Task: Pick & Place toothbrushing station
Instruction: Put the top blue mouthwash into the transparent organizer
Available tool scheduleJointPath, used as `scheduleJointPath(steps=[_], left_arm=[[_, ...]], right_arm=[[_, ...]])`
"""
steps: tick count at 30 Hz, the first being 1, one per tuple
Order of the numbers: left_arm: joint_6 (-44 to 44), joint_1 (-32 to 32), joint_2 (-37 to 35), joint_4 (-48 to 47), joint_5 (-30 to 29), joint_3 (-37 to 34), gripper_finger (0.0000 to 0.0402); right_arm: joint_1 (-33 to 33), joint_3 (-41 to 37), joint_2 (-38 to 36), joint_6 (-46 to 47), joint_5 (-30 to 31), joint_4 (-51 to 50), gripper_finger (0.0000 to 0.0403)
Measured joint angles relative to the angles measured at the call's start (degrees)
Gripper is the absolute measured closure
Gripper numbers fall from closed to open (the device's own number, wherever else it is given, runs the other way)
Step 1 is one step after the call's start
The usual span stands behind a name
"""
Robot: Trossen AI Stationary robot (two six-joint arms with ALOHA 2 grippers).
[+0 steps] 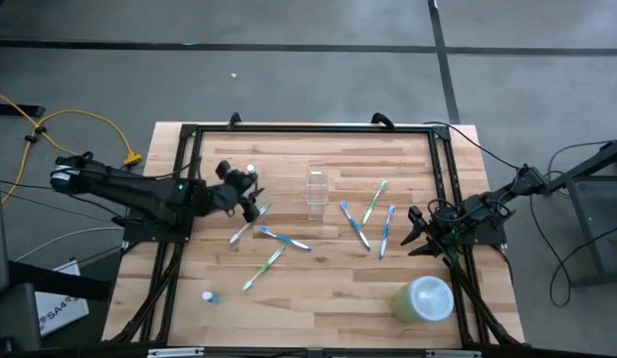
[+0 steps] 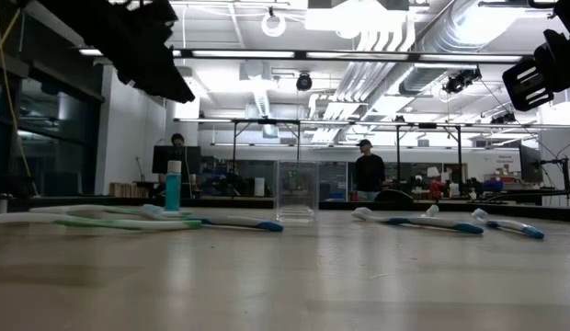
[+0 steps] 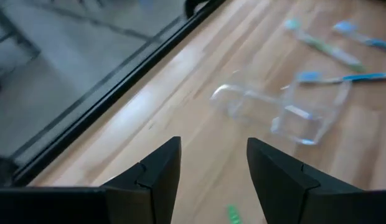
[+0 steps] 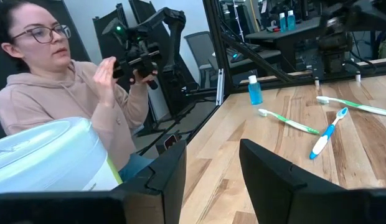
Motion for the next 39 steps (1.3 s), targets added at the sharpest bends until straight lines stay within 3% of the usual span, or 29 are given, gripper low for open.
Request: scheduleJointPath(steps=[7,15,20,24,34,39], left_arm=[[-12.5,10.9,0.8,-7.5,8.2,1.0,0.0225],[-16.7,16.4,1.2,-7.6,17.1,1.0,0.0225],[-26.3,19.7,1.2,-8.6,23.5,1.1,0.0225],[-27.8,23.5,2.2,-10.9,29.0,3.4,0.0225],[-32.5,27.3,16.5,-27.7,30.6,19.7,0.0225],[-37.5,28.5,22.4,-31.4,30.6,22.8,0.0225]], right_arm=[[0.0,0.0,0.0,0.0,0.0,0.0,0.0261],[0.0,0.0,0.0,0.0,0.0,0.0,0.0261],[0.0,0.0,0.0,0.0,0.0,0.0,0.0261],[0.0,0.0,0.0,0.0,0.0,0.0,0.0261],[0.0,0.0,0.0,0.0,0.0,0.0,0.0261],[0.0,0.0,0.0,0.0,0.0,0.0,0.0261]])
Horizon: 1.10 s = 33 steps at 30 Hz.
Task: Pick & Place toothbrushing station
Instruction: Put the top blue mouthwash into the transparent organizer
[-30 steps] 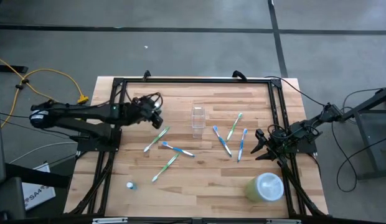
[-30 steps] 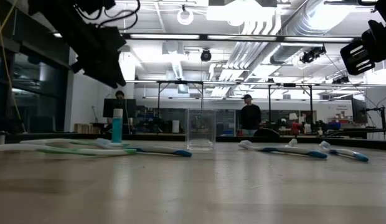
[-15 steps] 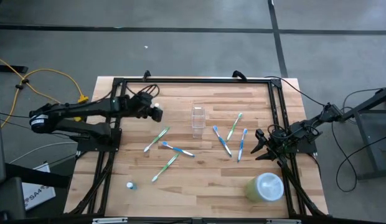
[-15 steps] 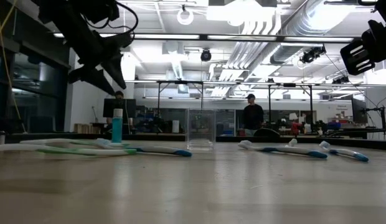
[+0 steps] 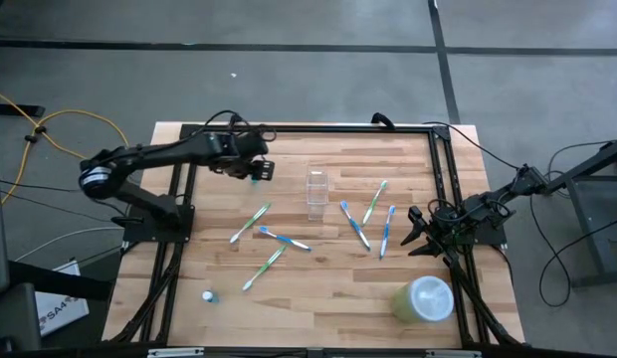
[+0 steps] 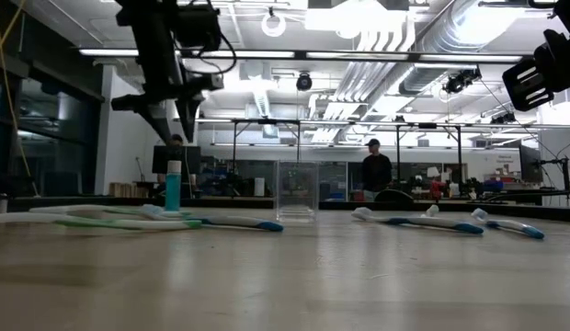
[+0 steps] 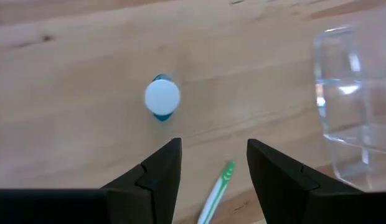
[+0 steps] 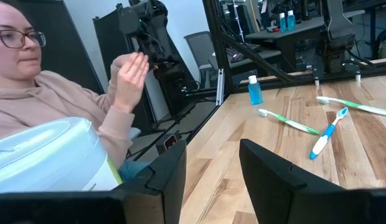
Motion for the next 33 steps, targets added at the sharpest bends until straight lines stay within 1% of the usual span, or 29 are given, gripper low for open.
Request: scheduleJointPath(steps=[4,8,14,20,27,33], left_arm=[[-1.8,1.9,1.0,-1.0,0.0,0.0,0.0225],[-1.6,3.7,0.7,-3.0,0.0,0.1,0.0225],[0.9,4.8,0.9,-3.5,0.6,0.1,0.0225],[8.3,5.0,2.5,-3.3,0.6,0.1,0.0225],[9.6,5.7,2.6,-3.3,0.5,0.1,0.0225],[10.1,5.7,2.9,-3.3,-0.9,0.0,0.0225]], right_arm=[[0.0,0.0,0.0,0.0,0.0,0.0,0.0261],[0.0,0.0,0.0,0.0,0.0,0.0,0.0261],[0.0,0.0,0.0,0.0,0.0,0.0,0.0261],[0.0,0.0,0.0,0.0,0.0,0.0,0.0261],[0.0,0.0,0.0,0.0,0.0,0.0,0.0261],[0.0,0.0,0.0,0.0,0.0,0.0,0.0261]])
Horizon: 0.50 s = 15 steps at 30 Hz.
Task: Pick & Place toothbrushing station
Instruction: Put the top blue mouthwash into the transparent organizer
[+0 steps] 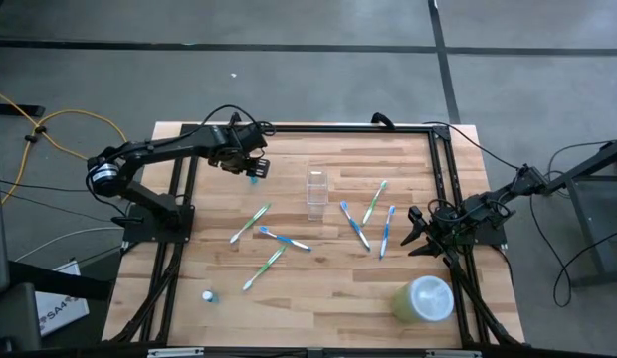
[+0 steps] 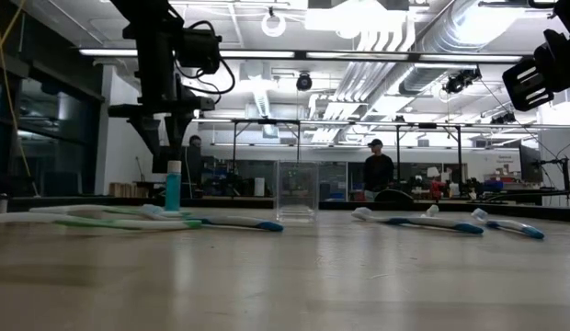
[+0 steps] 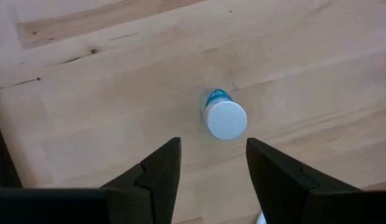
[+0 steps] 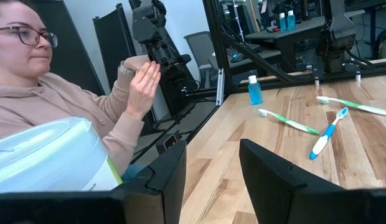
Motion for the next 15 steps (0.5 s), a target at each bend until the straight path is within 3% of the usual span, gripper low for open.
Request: scheduleJointPath(steps=[15], left_arm=[[1.5,0.0,4.6,4.7,-1.1,-0.1,0.0224]], right_arm=[[0.0,0.0,0.0,0.0,0.0,0.0,0.0261]])
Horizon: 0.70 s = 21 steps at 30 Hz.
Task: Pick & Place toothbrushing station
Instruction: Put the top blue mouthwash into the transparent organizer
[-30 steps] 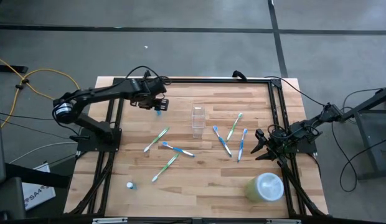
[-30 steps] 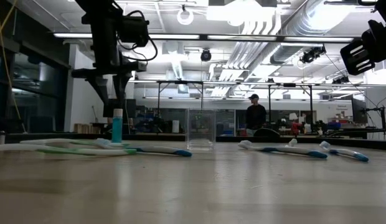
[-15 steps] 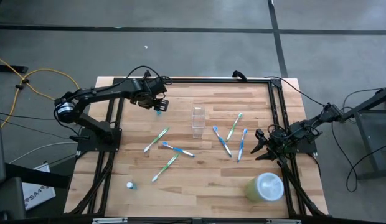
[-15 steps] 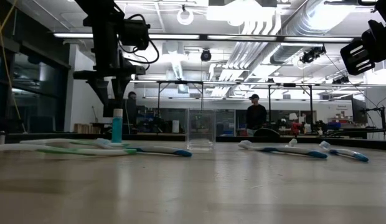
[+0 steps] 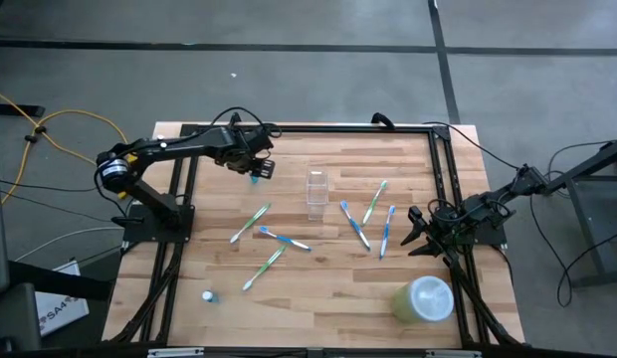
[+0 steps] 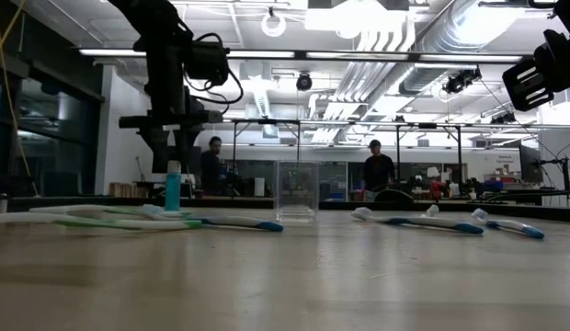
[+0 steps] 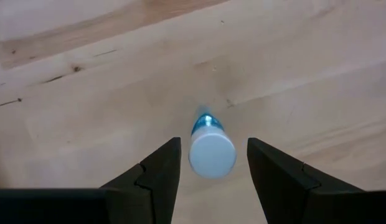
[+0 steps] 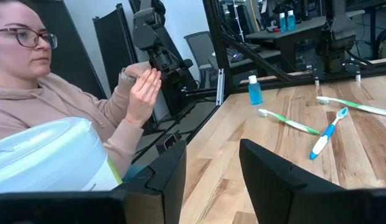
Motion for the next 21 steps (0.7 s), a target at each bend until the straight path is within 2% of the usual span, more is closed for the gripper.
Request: scheduleJointPath(steps=[21], left_arm=[[-0.2,-0.1,3.9,0.4,0.3,-0.1,0.0224]], right_arm=[[0.0,0.0,0.0,0.0,0.0,0.0,0.0261]])
